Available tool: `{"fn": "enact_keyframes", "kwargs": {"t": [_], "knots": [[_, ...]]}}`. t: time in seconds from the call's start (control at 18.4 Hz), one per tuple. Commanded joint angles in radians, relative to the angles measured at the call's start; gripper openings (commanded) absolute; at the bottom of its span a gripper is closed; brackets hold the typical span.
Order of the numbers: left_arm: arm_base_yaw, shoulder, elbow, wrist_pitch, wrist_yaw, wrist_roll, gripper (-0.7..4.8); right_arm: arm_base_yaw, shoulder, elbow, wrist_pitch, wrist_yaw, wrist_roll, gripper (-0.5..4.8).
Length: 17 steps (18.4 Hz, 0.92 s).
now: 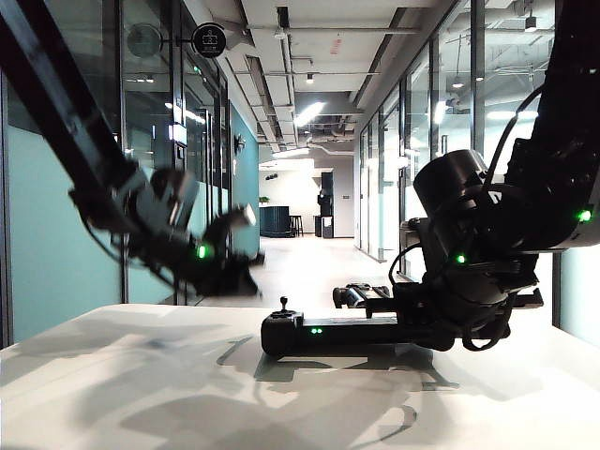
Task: Push the left joystick on the remote control sitting on the white table backward to make the robot dog back up in a straight line until it returns close to you.
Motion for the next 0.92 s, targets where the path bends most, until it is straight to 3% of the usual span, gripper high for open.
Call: {"fn": "enact_keyframes", "kwargs": {"t": [0.05,0.27,0.43,0.6,0.7,0.87,0.92], "knots": [[-0.002,-0.064,0.002,-0.027,-0.042,-0.029,-0.05,0.002,-0.009,0.005,0.045,-0.002,0.0,2.33],[-0.002,-0.126,0.002,-0.1,-0.042,-0.032,-0.05,0.002,-0.012,0.005,0.045,-0.011,-0.017,2.77],[-0.002,-0.171,0.003,-0.156,-0.05,-0.032,-0.05,0.002,-0.034,0.005,0.0,-0.01,-0.022,2.74],[-0.002,-0.218,0.003,-0.212,-0.121,-0.04,-0.05,0.002,-0.094,0.004,-0.079,-0.009,-0.024,2.7],[-0.002,-0.268,0.002,-0.264,-0.156,-0.042,-0.05,0.002,-0.156,0.004,-0.127,-0.01,-0.035,2.02],[-0.002,-0.328,0.002,-0.308,-0.172,-0.043,-0.05,0.002,-0.243,0.004,-0.188,0.01,-0.077,-0.1],[-0.002,-0.351,0.002,-0.322,-0.189,-0.043,-0.05,0.002,-0.27,0.004,-0.214,0.018,-0.081,-0.02]]}}
